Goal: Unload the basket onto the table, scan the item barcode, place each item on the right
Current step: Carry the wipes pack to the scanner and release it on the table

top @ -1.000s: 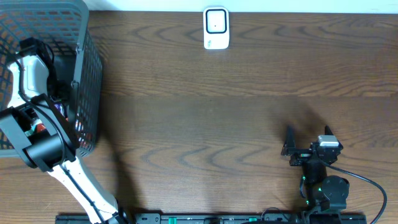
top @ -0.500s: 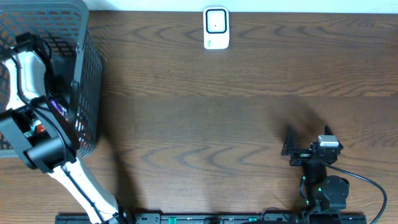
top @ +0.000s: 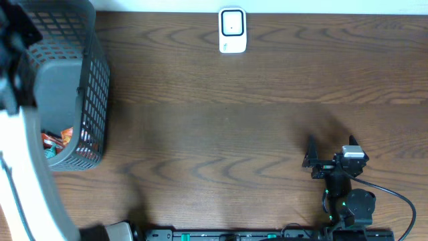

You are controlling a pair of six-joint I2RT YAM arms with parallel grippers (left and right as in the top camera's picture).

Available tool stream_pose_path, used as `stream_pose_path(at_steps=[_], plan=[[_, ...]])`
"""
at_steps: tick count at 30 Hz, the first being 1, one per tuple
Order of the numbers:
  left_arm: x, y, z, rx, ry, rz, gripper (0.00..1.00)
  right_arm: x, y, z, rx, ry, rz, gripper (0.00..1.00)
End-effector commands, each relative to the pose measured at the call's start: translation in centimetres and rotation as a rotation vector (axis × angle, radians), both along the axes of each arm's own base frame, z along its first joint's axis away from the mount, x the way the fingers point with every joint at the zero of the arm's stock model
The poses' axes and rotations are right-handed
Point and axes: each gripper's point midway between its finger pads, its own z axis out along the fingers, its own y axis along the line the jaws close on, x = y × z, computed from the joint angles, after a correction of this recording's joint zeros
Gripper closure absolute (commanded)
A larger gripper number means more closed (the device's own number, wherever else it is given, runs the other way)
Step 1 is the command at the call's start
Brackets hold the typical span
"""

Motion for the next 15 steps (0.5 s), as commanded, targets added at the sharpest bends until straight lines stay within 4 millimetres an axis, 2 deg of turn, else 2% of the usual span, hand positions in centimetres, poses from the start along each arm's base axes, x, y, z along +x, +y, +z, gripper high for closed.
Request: stream_pose_path(at_steps=[1, 4, 7, 11, 15], plan=[[-0.6, -5.1, 3.6, -0.19, -0.188, -0.187, 0.93, 0.0, -0.1, -0.1, 0.014, 0.0, -0.003, 0.01], [-1.6, -9.6, 6.0, -0.342, -0.286, -0.339, 0.93, 0.0, -0.1, -0.1, 0.014, 0.001, -0.003, 0.01], [-1.6, -13.9, 6.3, -0.527, -0.306, -0.441, 0.93, 0.0, -0.1, -0.1, 0.014, 0.0, -0.003, 0.01], [-1.1, -20.5, 5.0, -0.644, -0.216, -0.607, 0.92, 0.0, -0.1, -0.1, 0.014, 0.0, -0.003, 0.01], [-0.8, -26.8, 1.2, -0.686, -0.036, -0.717, 0.93, 0.0, -0.1, -0.1, 0.014, 0.0, -0.003, 0.01]])
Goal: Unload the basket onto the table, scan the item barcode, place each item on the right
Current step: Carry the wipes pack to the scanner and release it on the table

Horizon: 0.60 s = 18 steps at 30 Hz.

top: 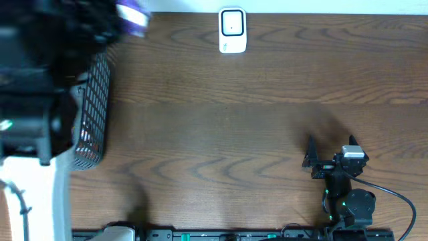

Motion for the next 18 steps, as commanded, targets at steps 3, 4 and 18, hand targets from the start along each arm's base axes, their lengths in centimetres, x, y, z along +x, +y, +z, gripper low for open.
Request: stream_pose_path(at_steps=[3, 4, 18], plan=[[0.5, -8.6, -5.2, -0.023, 0.189, -0.213, 0.92, 0.0, -0.1, -0.1, 0.014, 0.0, -0.003, 0.01], [0.7, -9.9, -6.6, -0.009, 0.229, -0.234, 0.92, 0.0, -0.1, -0.1, 0.014, 0.0, -0.003, 0.01], [2.6, -19.4, -31.6, 0.395, 0.789, -0.262, 0.92, 0.0, -0.1, -0.1, 0.014, 0.001, -0.003, 0.01]])
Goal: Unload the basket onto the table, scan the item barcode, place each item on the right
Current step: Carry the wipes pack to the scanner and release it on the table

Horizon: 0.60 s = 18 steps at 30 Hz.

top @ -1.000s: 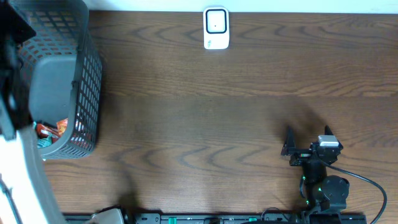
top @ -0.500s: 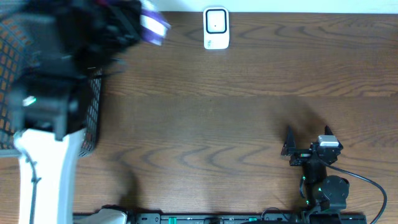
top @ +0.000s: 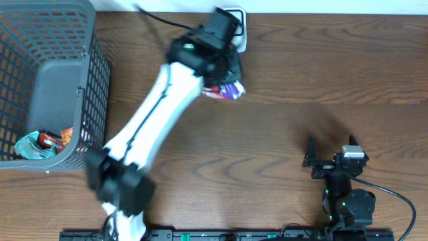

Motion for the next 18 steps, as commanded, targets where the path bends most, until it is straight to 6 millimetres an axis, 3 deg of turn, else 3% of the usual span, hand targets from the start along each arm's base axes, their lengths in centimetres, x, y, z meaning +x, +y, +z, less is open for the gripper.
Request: stream_pose_path(at_steps=[1, 2, 4, 5, 8, 10, 15, 18], plan=[[0.2, -1.3, -3.9, 0.079, 0.037, -0.014, 0.86, 0.0, -0.1, -0.1, 0.014, 0.0, -0.003, 0.01], [0.4, -2.2, -6.1, 0.098, 0.057, -0.037, 0.61, 0.0, -0.1, -0.1, 0.014, 0.0, -0.003, 0.01], [0.5, -2.8, -8.0, 0.122, 0.074, -0.072, 0.35, 0.0, -0.1, -0.1, 0.014, 0.0, -0.003, 0.01], [0.5, -2.8, -8.5, 0.13, 0.083, -0.076, 0.27, 0.0, -0.1, -0.1, 0.014, 0.0, -0.003, 0.01], [0.6, -2.7, -8.8, 0.142, 0.082, -0.098, 0.2, 0.0, -0.1, -0.1, 0.014, 0.0, -0.003, 0.01], [0.9, -2.3, -7.5, 0.134, 0.052, -0.109, 0.17, 0.0, -0.1, -0.1, 0.014, 0.0, -0.003, 0.01], [2.4, -0.6, -1.1, 0.062, -0.07, -0.063, 0.13, 0.0, -0.1, -0.1, 0.014, 0.001, -0.003, 0.01], [3.2, 1.8, 4.4, 0.012, -0.187, -0.026, 0.12, 0.0, -0.1, -0.1, 0.014, 0.0, -0.003, 0.01]])
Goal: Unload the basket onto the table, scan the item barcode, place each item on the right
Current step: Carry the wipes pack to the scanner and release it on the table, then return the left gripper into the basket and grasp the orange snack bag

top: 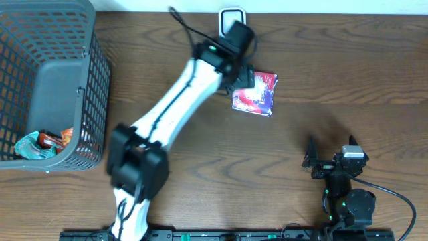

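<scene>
A purple, red and white snack packet [256,94] lies face up just right of the table's middle back. My left gripper [242,82] is at the packet's left edge and looks shut on it, though the fingertips are dark and hard to make out. The white barcode scanner [229,15] stands at the back edge, mostly hidden behind the left wrist. My right gripper [331,146] rests open and empty near the front right, well away from the packet.
A grey wire basket [90,87] fills the left side, with a few more wrapped items [41,142] in its bottom. The long white left arm [174,114] crosses the table diagonally from the front left to the scanner.
The left gripper has shifted a little to the right in front of the scanner. The packet, which was under the wrist, now shows to its right with its face turned up.
The left arm was first reaching into the basket at the far left. Then it was above the basket with a purple packet in its gripper. Then it held the packet in front of the scanner, and now the packet sits further right there. The right arm stayed still.
</scene>
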You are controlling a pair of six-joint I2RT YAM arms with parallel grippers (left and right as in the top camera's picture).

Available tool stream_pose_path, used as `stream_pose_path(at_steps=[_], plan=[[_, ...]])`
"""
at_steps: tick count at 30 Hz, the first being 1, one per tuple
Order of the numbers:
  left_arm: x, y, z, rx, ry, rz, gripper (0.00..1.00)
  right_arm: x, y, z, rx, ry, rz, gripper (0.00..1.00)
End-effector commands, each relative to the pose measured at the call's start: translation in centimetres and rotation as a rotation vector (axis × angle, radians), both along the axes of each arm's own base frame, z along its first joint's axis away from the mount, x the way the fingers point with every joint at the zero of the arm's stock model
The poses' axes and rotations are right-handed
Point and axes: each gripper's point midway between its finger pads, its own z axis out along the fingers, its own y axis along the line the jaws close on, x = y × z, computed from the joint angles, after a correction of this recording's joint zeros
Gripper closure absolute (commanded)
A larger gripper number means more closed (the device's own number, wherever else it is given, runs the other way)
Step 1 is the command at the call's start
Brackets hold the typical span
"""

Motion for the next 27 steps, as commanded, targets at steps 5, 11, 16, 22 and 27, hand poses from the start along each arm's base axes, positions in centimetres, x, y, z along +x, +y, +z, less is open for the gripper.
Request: stream_pose_path(at_steps=[5, 11, 16, 22, 27], plan=[[1.9, 9.8, 17.9, -0.068, -0.429, 0.062, 0.12, 0.0, -0.1, -0.1, 0.014, 0.0, -0.003, 0.01], [0.7, 25.7, 25.2, 0.134, -0.636, 0.401, 0.12, 0.0, -0.1, -0.1, 0.014, 0.0, -0.003, 0.01], [-3.1, 37.9, 25.0, 0.263, -0.574, 0.698, 0.12, 0.0, -0.1, -0.1, 0.014, 0.0, -0.003, 0.01], [-7.0, 45.3, 18.6, 0.3, -0.309, 0.938, 0.12, 0.0, -0.1, -0.1, 0.014, 0.0, -0.003, 0.01], [-9.7, 47.8, 11.9, 0.259, -0.063, 1.134, 0.12, 0.0, -0.1, -0.1, 0.014, 0.0, -0.003, 0.01]])
